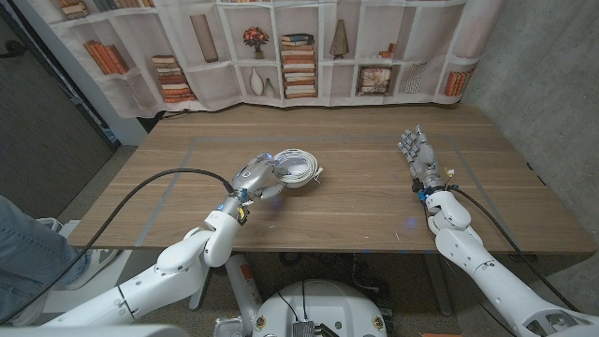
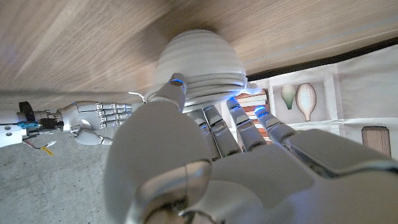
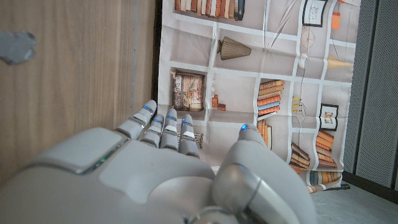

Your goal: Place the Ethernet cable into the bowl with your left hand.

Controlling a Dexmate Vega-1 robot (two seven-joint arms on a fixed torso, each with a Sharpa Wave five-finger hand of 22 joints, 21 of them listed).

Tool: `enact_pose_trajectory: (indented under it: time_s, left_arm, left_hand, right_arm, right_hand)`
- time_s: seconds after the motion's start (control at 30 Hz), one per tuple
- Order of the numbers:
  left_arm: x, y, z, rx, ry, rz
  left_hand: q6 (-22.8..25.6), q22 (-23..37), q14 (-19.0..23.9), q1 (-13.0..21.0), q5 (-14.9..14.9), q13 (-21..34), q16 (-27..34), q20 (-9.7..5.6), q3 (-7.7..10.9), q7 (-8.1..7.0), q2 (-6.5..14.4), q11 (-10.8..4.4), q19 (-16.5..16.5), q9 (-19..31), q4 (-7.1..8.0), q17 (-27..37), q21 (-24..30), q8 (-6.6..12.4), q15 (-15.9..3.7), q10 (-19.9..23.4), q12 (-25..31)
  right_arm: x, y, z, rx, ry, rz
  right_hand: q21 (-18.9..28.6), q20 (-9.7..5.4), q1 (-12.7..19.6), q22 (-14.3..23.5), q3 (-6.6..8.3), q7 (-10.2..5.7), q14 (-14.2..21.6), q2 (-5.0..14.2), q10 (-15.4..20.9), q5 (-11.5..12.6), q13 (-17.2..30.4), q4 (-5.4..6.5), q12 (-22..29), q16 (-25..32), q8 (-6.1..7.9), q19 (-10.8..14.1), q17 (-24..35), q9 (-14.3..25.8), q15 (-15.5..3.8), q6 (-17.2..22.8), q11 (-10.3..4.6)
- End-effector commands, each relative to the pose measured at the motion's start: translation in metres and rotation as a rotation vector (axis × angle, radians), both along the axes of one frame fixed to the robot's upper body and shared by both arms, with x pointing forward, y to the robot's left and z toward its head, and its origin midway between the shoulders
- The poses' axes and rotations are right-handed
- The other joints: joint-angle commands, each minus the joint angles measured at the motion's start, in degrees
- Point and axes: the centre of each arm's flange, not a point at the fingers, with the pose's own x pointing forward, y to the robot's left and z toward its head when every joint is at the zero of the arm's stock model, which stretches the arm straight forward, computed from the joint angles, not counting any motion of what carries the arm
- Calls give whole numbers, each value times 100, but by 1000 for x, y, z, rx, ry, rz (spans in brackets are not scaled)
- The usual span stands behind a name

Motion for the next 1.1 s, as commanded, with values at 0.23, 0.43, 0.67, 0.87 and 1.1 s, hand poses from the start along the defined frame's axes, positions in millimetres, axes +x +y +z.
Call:
enact_pose_trajectory:
  time_s: [0.23,0.43,0.67,0.87,1.1]
  left_arm:
    - [-1,1,1,11,53,4]
    - [0,1,1,21,85,7]
    - [-2,1,4,24,82,10]
    - [-4,1,6,21,73,0]
    - [-5,0,8,20,65,-4]
  left_hand:
    - [-502,16,-377,-330,103,10,-13,78,-100,70,-92,161,-251,30,155,39,-8,-165,-336,-579,27]
    - [-1131,19,-641,-647,178,8,-5,178,-231,193,-161,255,-458,41,303,47,-12,-289,-195,-1015,36]
    - [-1340,20,-756,-739,206,9,-10,232,-274,195,-185,291,-512,47,345,46,-8,-301,-142,-1152,42]
    - [-1357,20,-770,-772,219,9,0,242,-290,202,-194,298,-515,50,359,46,0,-279,-137,-1183,53]
    - [-1354,20,-761,-800,233,9,17,257,-303,196,-201,288,-509,51,370,45,11,-254,-147,-1178,75]
  right_arm:
    - [0,1,1,-6,0,1]
    - [1,1,3,-7,-2,2]
    - [2,0,3,-4,-3,3]
    - [2,0,2,-2,0,2]
    - [3,0,1,0,-1,3]
  right_hand:
    - [-3,-96,77,33,35,-20,50,43,53,3,34,-48,-4,-4,39,46,15,11,16,42,-4]
    - [-8,-92,91,33,39,-25,53,47,56,3,34,-59,-3,-4,40,43,13,11,16,43,-3]
    - [-8,-86,106,33,46,-26,62,53,55,3,34,-70,-4,-2,38,49,11,11,13,39,-2]
    - [-9,-81,119,33,51,-25,63,58,52,3,34,-79,-6,-3,39,50,10,12,14,42,-4]
    - [-11,-77,133,33,56,-29,65,62,56,2,34,-91,-5,-5,38,53,9,12,20,40,1]
